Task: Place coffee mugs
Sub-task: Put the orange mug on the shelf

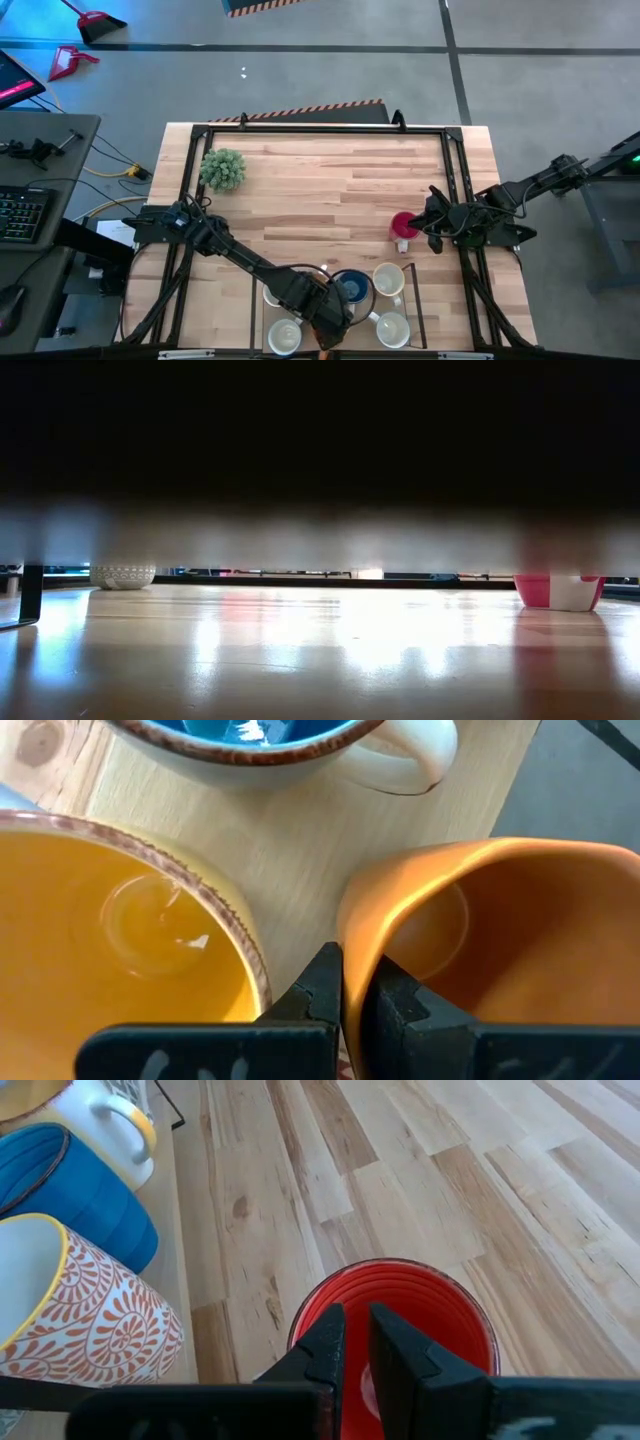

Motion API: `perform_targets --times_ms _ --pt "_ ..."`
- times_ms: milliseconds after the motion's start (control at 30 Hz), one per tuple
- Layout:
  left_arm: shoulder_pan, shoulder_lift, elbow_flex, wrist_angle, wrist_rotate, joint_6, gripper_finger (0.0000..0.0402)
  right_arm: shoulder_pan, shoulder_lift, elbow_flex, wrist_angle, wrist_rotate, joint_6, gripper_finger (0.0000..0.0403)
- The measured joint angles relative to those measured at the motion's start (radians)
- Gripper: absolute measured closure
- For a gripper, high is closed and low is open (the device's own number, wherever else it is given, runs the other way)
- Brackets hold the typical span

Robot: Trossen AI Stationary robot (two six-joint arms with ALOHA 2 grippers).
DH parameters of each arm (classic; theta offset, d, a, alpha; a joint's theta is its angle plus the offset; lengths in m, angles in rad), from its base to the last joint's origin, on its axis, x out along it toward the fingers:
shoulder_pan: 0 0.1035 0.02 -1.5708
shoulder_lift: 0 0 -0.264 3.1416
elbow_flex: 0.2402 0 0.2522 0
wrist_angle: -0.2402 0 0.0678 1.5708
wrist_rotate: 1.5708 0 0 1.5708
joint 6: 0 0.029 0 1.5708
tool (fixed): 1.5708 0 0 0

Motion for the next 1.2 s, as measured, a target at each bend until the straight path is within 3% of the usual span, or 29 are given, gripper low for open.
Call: perform_targets --times_ms 1200 --pt "0.014 0.001 0.0 -0.013 0.051 0.003 0.0383 0.0 0.0 0.0 0.0 -0.053 0.008 0.0379"
